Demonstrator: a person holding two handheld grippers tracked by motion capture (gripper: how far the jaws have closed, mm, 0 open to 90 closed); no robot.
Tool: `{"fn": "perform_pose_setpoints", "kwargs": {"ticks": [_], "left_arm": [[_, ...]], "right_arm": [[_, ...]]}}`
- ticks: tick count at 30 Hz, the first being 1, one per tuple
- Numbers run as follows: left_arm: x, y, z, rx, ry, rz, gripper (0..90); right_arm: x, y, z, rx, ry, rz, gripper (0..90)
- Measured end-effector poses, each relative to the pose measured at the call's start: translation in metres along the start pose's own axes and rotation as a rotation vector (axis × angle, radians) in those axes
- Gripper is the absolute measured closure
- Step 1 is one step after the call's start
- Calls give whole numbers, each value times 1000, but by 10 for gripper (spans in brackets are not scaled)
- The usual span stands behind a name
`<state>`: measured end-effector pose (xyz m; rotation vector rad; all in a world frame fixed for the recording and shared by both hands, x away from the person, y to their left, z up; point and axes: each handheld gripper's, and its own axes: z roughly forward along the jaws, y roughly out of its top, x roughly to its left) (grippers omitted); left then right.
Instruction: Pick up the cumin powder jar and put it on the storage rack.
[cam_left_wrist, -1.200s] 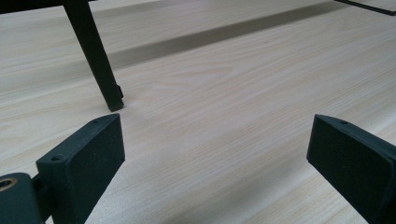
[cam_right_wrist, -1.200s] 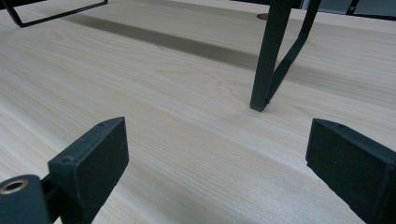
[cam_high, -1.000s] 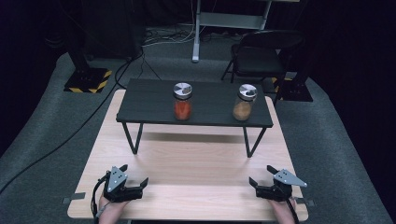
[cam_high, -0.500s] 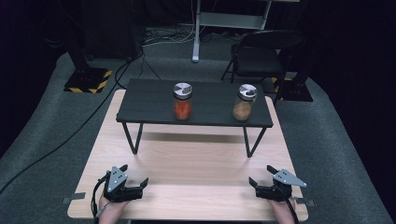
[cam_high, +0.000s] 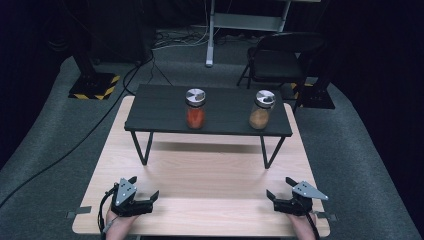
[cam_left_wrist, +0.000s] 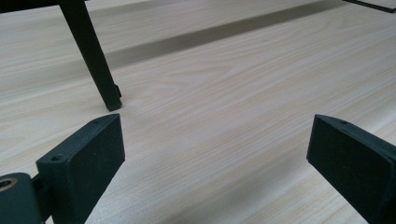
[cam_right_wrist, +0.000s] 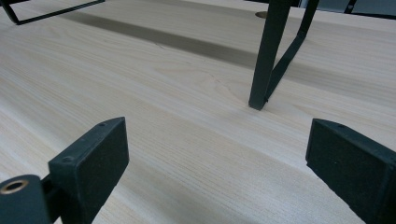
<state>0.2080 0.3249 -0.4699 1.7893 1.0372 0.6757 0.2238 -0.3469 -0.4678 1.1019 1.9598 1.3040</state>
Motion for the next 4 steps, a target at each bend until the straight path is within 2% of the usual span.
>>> {"fn": "perform_pose_setpoints", "kwargs": {"ticks": [2, 4], "left_arm": [[0, 0, 0, 2, -1, 0, 40], [1, 2, 1, 9, -5, 3, 40]], "right_arm": [[0, 1, 1, 8, 0, 3, 45], [-1, 7, 4, 41, -6, 15, 22]]}}
